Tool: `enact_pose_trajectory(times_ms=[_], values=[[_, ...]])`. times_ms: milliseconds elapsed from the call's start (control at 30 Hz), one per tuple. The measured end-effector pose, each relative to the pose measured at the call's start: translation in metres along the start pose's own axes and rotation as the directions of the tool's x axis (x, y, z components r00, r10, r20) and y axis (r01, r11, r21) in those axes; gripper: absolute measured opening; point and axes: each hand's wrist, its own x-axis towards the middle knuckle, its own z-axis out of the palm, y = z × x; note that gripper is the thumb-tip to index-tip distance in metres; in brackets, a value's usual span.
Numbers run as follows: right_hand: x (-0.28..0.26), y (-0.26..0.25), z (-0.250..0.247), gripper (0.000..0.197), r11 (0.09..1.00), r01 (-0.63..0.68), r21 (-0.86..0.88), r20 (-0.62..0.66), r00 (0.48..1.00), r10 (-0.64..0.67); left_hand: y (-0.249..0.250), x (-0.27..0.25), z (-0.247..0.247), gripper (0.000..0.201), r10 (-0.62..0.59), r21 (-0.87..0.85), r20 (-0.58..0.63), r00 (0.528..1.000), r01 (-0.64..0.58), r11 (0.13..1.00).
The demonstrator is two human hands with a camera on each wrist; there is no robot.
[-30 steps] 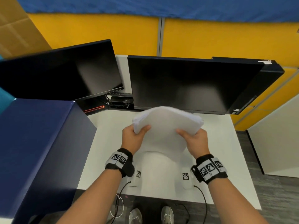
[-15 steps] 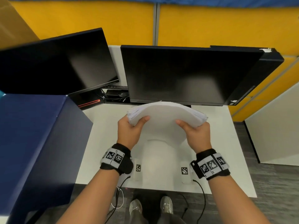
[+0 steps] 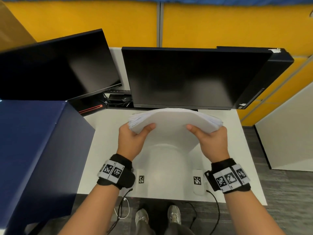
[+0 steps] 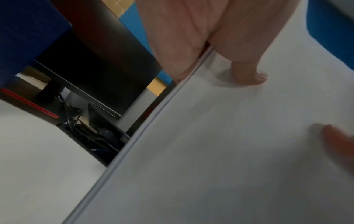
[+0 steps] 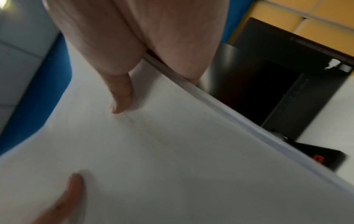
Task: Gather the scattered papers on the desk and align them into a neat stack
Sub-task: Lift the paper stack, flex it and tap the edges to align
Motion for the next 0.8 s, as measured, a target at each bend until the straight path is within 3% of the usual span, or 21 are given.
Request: enact_pose_trajectory(times_ms=[167, 267, 333, 433, 533, 667, 800], values=[[-0.005, 0.020, -0.001, 0.039, 0.992, -0.101, -0.069, 0.074, 0.992, 0.106, -0.019, -0.013, 0.011, 0.042, -0.152, -0.040, -0.021, 0.988, 0.151, 0.988], [-0.007, 0.015, 0.000, 0.046, 0.996, -0.090, 0.024, 0.018, 0.996, 0.089, -0.010, -0.013, 0.018, 0.049, -0.083, -0.136, -0.034, 0.996, 0.077, 0.988], [-0.005, 0.009, 0.005, 0.039, 0.994, -0.093, 0.059, -0.060, 0.994, 0.097, 0.001, -0.010, 0.024, 0.039, -0.065, -0.204, -0.094, 0.993, 0.045, 0.978], [0.008, 0.002, 0.013, 0.014, 0.990, -0.139, 0.022, -0.207, 0.968, 0.141, 0.011, 0.000, 0.033, 0.014, -0.122, -0.168, -0.237, 0.964, 0.082, 0.982], [0.016, 0.001, 0.015, 0.003, 0.994, -0.108, 0.004, -0.229, 0.968, 0.106, 0.010, 0.009, 0.035, 0.011, -0.152, -0.201, -0.252, 0.956, 0.102, 0.974], [0.017, 0.001, 0.009, 0.012, 0.997, -0.076, -0.015, -0.207, 0.976, 0.071, 0.010, 0.008, 0.035, 0.005, -0.111, -0.138, -0.194, 0.975, 0.085, 0.987], [0.009, 0.019, -0.005, 0.049, 0.991, -0.137, -0.006, 0.050, 0.989, 0.137, -0.013, 0.010, 0.023, 0.064, -0.120, -0.087, 0.078, 0.990, 0.126, 0.988]])
